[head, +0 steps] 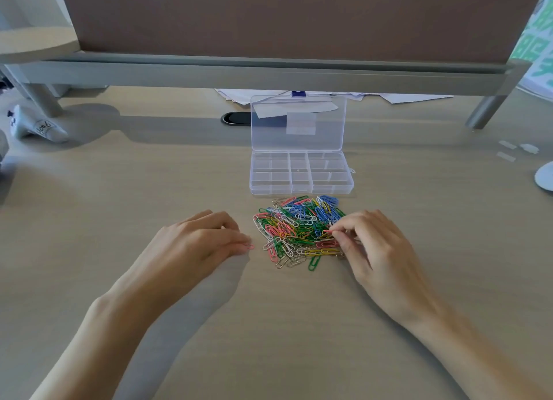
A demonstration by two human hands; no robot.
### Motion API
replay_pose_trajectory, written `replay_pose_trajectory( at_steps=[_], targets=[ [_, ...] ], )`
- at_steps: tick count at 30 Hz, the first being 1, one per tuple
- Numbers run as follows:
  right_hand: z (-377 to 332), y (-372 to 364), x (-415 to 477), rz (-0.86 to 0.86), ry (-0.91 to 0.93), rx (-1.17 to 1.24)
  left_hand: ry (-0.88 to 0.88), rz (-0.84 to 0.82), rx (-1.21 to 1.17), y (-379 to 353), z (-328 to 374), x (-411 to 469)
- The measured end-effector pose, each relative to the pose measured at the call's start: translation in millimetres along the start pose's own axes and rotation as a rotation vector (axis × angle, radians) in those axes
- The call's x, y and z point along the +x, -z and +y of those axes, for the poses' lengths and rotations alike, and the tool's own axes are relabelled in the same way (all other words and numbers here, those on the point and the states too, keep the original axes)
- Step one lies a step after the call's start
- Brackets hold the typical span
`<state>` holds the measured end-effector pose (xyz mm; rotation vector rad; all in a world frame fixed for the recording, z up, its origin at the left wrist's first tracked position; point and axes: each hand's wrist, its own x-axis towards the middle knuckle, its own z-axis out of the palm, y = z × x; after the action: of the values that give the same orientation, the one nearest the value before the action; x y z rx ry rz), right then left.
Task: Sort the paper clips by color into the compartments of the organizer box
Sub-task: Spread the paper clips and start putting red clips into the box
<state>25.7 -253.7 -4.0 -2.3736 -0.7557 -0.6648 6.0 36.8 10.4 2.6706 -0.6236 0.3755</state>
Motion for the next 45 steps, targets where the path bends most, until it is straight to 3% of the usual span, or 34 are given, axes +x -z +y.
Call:
replay_pose_trajectory(
  at_steps=[6, 12, 20, 36, 45],
  targets=[
    [5, 1, -2, 0.001, -0.010, 0.063, -0.078, 0.008, 0.084, 4, 5, 1],
    [11, 8, -4, -0.083, 0.148, -0.136, -0.155, 0.000, 0.261, 3, 11, 3],
    [10, 3, -3, -0.123, 0.142, -0.200, -0.185, 0.051, 0.340, -5, 13, 7],
    [7, -2, 7, -0.155, -0.013, -0.180, -0.207, 0.004, 0.355, -9, 15, 8],
    [7, -3, 11, -0.255, -0.081, -0.174, -0.089, 0.086, 0.119, -6, 21, 6]
  ],
)
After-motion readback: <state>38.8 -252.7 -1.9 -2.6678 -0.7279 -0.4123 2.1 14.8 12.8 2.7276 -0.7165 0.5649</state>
